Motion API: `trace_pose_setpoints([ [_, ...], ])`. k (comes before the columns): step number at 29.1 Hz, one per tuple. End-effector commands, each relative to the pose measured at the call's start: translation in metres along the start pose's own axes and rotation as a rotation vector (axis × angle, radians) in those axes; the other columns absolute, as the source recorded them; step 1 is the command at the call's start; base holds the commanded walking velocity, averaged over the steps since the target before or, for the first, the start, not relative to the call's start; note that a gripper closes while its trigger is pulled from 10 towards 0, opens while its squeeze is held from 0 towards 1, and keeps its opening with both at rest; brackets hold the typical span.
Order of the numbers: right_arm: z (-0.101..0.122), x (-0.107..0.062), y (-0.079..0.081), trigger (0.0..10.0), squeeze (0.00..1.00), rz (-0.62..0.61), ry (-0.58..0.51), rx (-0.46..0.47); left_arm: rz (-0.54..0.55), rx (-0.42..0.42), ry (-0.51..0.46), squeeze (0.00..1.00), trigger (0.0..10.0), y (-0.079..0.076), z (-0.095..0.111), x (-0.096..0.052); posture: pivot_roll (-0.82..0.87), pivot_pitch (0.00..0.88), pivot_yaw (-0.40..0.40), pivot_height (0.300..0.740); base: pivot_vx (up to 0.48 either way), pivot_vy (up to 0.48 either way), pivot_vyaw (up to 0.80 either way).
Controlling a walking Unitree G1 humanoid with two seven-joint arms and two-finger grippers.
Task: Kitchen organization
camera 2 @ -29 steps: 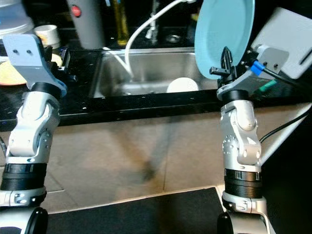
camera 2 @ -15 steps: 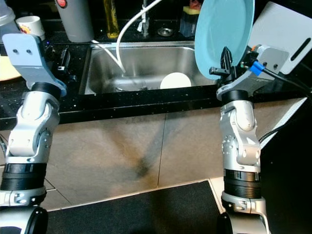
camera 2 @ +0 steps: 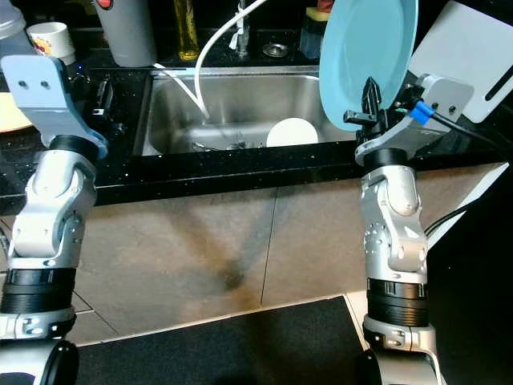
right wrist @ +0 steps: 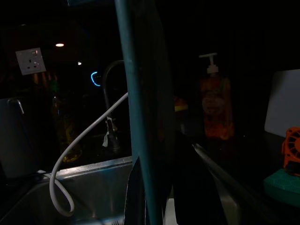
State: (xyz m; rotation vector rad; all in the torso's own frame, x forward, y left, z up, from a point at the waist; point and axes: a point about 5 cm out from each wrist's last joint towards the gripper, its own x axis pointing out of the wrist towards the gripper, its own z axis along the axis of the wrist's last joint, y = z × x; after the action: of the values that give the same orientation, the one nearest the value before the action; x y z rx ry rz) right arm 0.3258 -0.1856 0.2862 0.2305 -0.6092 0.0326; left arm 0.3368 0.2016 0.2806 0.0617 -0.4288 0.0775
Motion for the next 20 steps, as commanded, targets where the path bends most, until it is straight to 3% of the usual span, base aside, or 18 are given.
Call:
trace_pose_setpoints([
  [1,0.0033,0.0002,-0.0031,10.0,0.00,-0.009,-0.011,0.000,0.002,-0.007,0.018,0.00,10.0,-0.0015,-0.0026,0.0006,0.11,0.044,-0.048,0.740,0.000,0.000,0.00],
  [6,0.0031,0.0003,-0.0030,10.0,0.00,-0.008,-0.010,0.000,0.003,-0.006,0.019,0.00,10.0,-0.0015,-0.0028,0.0007,0.11,0.044,-0.048,0.740,0.000,0.000,0.00],
  [16,0.0026,0.0002,-0.0021,10.0,0.00,-0.005,-0.009,0.006,0.010,-0.011,0.020,0.00,10.0,0.0002,-0.0023,0.0010,0.11,0.044,-0.048,0.740,0.000,0.324,0.00],
  [20,0.0027,0.0003,-0.0020,10.0,0.00,-0.004,-0.009,0.006,0.007,-0.011,0.017,0.00,10.0,-0.0002,-0.0012,0.0014,0.11,0.044,-0.048,0.740,0.000,0.000,0.00],
])
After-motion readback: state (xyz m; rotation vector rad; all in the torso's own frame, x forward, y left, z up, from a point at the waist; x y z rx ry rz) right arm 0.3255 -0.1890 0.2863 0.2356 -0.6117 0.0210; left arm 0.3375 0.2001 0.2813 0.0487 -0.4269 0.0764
